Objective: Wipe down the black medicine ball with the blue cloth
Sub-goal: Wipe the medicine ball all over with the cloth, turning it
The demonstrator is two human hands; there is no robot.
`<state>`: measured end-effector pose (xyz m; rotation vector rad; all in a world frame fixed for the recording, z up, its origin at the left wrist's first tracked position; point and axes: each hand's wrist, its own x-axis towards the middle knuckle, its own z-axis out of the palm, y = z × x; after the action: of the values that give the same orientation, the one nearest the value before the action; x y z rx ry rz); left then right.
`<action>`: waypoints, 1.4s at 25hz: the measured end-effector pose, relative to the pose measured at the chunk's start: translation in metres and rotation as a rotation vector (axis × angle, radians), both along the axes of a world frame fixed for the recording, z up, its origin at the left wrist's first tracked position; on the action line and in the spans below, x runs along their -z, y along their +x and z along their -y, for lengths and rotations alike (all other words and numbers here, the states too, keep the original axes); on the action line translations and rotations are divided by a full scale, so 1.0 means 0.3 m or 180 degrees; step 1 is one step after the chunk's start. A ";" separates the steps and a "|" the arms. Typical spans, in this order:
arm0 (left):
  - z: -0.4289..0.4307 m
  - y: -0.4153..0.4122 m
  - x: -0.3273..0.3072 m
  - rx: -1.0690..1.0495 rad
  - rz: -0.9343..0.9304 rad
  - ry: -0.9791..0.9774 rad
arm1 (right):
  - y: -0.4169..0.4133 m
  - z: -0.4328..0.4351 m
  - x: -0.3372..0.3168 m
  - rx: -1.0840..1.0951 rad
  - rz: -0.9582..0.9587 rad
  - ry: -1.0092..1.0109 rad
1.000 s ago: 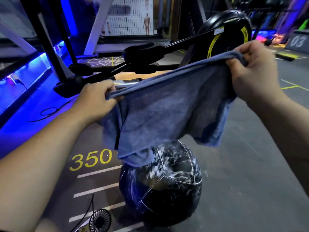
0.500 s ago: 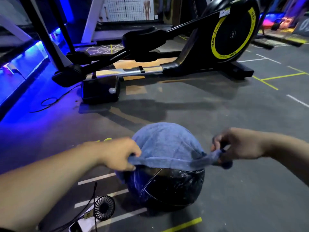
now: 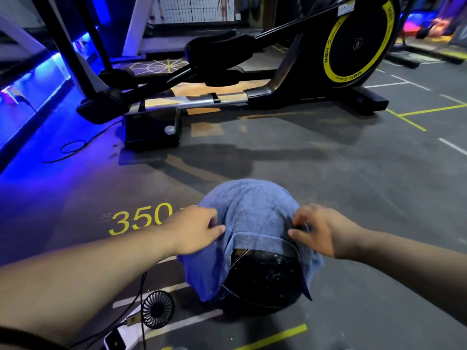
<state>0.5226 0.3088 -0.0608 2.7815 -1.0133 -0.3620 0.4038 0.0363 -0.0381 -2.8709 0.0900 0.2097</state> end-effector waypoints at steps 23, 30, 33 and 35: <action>0.234 -0.076 -0.447 -0.0538 -0.2533 -0.4539 | 0.056 -0.140 -0.402 0.1038 0.2144 0.4061; 0.268 -0.088 -0.356 -0.0721 -0.2462 -0.4429 | 0.040 -0.099 -0.369 0.0730 0.0621 0.5099; 0.258 -0.049 -0.357 -0.1007 -0.2404 -0.4324 | 0.061 -0.070 -0.348 0.0636 0.1567 0.3298; 0.246 -0.028 -0.377 -0.0990 -0.2858 -0.4403 | 0.075 -0.058 -0.333 0.0446 0.1313 0.2571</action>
<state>0.5142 0.2351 0.0522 1.2360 -0.3045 -0.5028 0.4262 0.0538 0.0619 -2.0381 0.0975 -0.3096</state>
